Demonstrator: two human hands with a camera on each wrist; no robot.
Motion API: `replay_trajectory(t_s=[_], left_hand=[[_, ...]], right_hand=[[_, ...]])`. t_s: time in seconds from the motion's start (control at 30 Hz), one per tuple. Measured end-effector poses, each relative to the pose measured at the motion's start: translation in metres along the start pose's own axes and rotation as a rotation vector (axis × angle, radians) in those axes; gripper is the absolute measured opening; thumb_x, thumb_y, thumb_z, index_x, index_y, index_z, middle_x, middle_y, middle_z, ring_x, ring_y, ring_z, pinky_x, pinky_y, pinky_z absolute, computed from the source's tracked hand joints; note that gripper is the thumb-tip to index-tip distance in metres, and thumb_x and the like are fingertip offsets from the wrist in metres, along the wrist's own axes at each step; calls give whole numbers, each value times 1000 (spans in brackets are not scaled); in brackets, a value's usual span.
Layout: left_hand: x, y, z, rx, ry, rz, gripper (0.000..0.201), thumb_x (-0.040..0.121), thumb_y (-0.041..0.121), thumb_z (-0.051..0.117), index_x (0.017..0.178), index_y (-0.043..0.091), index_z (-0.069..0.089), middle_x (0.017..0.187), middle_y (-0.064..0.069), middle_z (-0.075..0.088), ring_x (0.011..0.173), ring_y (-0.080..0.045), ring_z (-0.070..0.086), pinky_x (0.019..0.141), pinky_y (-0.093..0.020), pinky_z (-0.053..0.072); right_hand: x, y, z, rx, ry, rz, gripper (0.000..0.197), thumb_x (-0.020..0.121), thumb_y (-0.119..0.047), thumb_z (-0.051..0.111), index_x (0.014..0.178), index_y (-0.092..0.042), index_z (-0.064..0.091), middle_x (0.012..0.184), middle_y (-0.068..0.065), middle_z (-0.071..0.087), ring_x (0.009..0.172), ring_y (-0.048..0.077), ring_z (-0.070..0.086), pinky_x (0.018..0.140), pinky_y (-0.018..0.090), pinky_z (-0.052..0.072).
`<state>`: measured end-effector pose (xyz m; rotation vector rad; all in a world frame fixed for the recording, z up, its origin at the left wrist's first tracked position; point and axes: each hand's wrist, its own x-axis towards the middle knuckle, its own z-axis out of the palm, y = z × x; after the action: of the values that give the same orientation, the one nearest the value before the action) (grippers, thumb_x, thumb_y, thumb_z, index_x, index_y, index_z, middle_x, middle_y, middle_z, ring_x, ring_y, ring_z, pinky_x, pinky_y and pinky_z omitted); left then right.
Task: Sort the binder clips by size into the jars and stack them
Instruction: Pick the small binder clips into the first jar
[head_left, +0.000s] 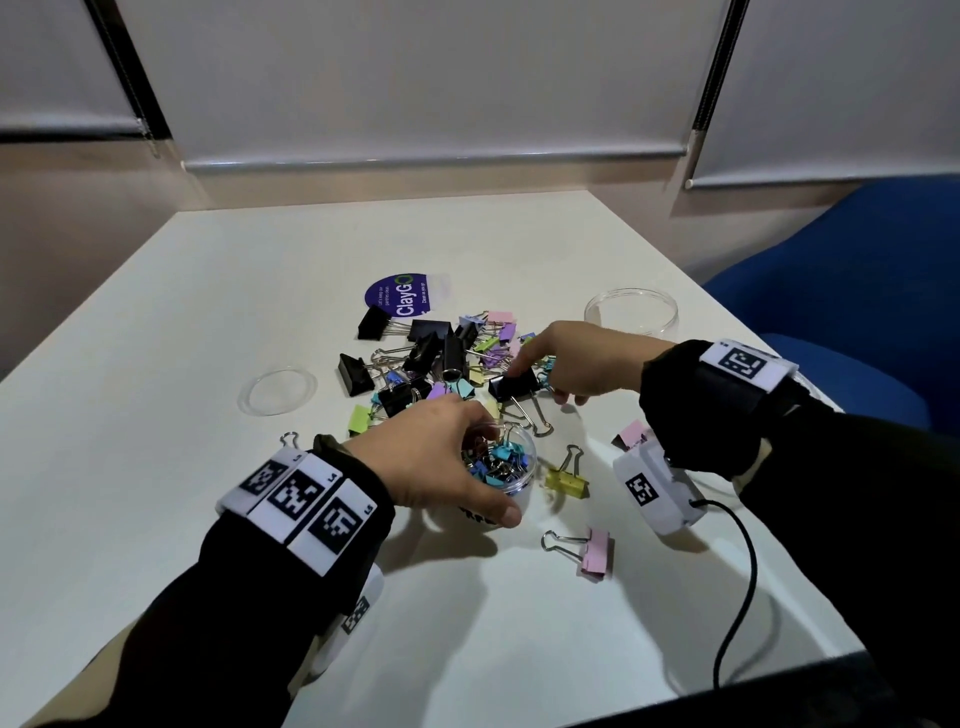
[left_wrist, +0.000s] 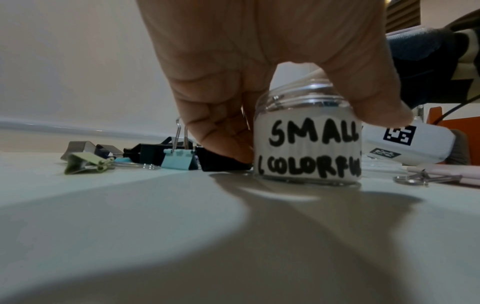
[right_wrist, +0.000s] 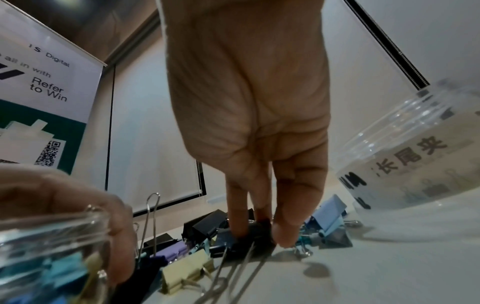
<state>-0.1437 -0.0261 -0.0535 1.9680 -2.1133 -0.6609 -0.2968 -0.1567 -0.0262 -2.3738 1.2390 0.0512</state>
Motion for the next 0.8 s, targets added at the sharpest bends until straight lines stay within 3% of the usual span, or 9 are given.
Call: replay_trajectory(t_s=[0.1, 0.23, 0.3, 0.4, 0.47, 0.57, 0.67, 0.8], left_hand=[[-1, -1, 0, -1, 2, 2, 88, 53, 61, 84, 126, 24, 53, 120, 8, 55, 106, -7, 54, 95, -24, 45], [-1, -1, 0, -7, -5, 1, 88, 53, 61, 84, 126, 24, 52, 120, 9, 54, 106, -7, 54, 95, -23, 45], [-1, -1, -1, -9, -5, 0, 88, 53, 61, 84, 126, 24, 52, 120, 9, 55, 106, -7, 54, 94, -24, 46], [-1, 0, -1, -3, -4, -2, 89, 52, 61, 84, 127, 24, 52, 121, 8, 54, 107, -8, 54, 95, -24, 45], [-1, 0, -1, -3, -5, -4, 90, 52, 61, 84, 127, 24, 52, 121, 8, 54, 107, -7, 53, 96, -25, 45], [-1, 0, 0, -5, -2, -4, 88, 53, 61, 84, 126, 25, 52, 121, 9, 54, 107, -7, 53, 95, -25, 45], [-1, 0, 0, -9, -2, -3, 87, 53, 59, 85, 126, 24, 53, 121, 8, 54, 107, -8, 54, 95, -24, 45], [-1, 0, 0, -17, -2, -4, 88, 53, 60, 85, 126, 25, 53, 121, 9, 54, 107, -7, 54, 95, -23, 45]], right_hand=[[-3, 1, 0, -36, 18, 27, 52, 82, 14, 41, 107, -18, 73, 77, -2, 63, 57, 12, 55, 46, 18, 44], [-5, 8, -9, 64, 186, 48, 47, 79, 16, 38, 105, -11, 67, 103, 11, 66, 64, 21, 64, 51, 28, 53], [-4, 12, -10, 54, 198, 94, 45, 82, 14, 36, 110, -9, 63, 105, 14, 65, 65, 27, 67, 54, 29, 54], [-5, 15, -6, 25, 128, 139, 44, 87, 12, 32, 117, -3, 60, 95, 21, 70, 71, 32, 71, 63, 33, 58], [-8, 15, -4, 0, 137, 146, 41, 86, 11, 33, 112, 0, 63, 91, 22, 71, 75, 33, 72, 68, 36, 58], [-11, 14, -6, -86, 155, 150, 35, 83, 11, 42, 104, 3, 69, 85, 20, 72, 68, 33, 70, 64, 35, 58], [-15, 15, -6, -152, 164, 158, 36, 83, 9, 41, 105, 3, 68, 77, 17, 68, 58, 28, 60, 55, 28, 50], [-16, 24, -1, -167, 145, 184, 29, 85, 8, 45, 101, 5, 69, 83, 19, 70, 55, 28, 61, 60, 34, 56]])
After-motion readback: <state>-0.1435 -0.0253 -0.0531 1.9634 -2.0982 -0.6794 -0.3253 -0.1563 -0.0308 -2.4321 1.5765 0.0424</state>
